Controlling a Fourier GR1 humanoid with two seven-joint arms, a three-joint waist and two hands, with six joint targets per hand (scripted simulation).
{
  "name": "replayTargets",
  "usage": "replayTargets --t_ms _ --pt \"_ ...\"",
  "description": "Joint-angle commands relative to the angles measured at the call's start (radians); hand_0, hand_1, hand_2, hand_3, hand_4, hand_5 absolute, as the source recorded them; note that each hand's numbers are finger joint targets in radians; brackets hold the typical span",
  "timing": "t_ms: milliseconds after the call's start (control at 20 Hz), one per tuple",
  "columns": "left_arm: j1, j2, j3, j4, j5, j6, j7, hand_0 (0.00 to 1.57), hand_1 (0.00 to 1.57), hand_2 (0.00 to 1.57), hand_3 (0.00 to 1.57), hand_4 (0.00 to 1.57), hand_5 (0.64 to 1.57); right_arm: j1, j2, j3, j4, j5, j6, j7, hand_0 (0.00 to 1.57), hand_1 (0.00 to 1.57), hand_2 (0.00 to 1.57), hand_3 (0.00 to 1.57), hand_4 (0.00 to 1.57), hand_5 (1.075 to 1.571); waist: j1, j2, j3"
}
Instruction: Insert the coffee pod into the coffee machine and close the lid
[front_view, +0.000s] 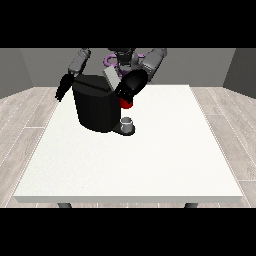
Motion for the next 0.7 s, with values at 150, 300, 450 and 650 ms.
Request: replayTargets --t_ms 150,300,450,650 --pt "0.007 0.013 -0.023 -0.003 -0.038 0.024 -0.025 0.92 0.92 0.98 0.69 0.0 1.571 0.02 -0.017 -0.019 0.022 -0.002 0.001 -0.037 0.0 0.0 0.0 0.0 0.19 1.571 0.007 -0.002 -0.0028" --pt "-0.049 0.046 -0.025 -0.009 -0.052 0.011 -0.03 0.51 0.51 0.78 0.6 0.0 1.571 -0.006 0.02 -0.002 0.035 0.03 -0.052 -0.043 0.0 0.0 0.0 0.0 0.11 1.571 0.022 0.031 -0.0027" --pt "-0.015 0.058 -0.024 0.001 -0.068 0.05 -0.048 0.0 0.0 0.63 0.51 0.0 1.571 -0.038 -0.031 -0.033 0.018 0.0 -0.004 0.003 0.0 0.0 0.0 0.0 0.21 1.571 0.02 0.035 -0.0031" --pt "-0.046 0.039 -0.021 0.003 -0.073 0.039 -0.002 0.0 0.0 0.56 0.46 0.0 1.571 -0.003 -0.026 -0.003 0.038 0.029 -0.004 -0.032 0.0 0.0 0.0 0.0 0.15 1.571 0.0 0.016 -0.0029"
